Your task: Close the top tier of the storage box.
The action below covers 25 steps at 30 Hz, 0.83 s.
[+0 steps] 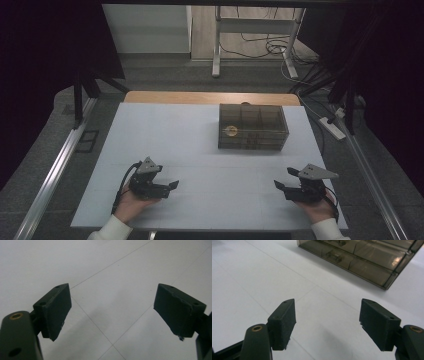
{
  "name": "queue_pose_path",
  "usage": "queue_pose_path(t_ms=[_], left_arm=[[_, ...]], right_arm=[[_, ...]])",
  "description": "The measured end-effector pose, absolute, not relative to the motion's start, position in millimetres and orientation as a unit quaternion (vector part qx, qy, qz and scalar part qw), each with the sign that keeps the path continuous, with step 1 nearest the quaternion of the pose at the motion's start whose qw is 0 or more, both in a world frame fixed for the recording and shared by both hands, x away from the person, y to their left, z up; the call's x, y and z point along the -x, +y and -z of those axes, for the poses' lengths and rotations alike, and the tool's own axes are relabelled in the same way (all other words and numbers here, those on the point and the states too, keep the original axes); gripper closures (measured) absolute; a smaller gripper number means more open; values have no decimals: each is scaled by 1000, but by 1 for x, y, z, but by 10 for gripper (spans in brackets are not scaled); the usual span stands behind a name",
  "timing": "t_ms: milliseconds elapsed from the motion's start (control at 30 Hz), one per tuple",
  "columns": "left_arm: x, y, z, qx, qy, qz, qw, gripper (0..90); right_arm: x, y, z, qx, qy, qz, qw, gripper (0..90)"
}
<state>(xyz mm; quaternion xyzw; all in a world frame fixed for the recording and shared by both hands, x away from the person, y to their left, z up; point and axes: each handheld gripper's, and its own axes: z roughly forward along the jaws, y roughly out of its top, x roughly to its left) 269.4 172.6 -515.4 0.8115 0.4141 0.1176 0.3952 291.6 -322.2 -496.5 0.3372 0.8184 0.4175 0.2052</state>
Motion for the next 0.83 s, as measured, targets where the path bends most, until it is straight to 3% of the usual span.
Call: queue_pose_path(t_ms=[833], left_arm=[[-270,172,515,-811,412,-122,396,146]], right_arm=[[-291,-324,497,-326,822,-420,207,288]])
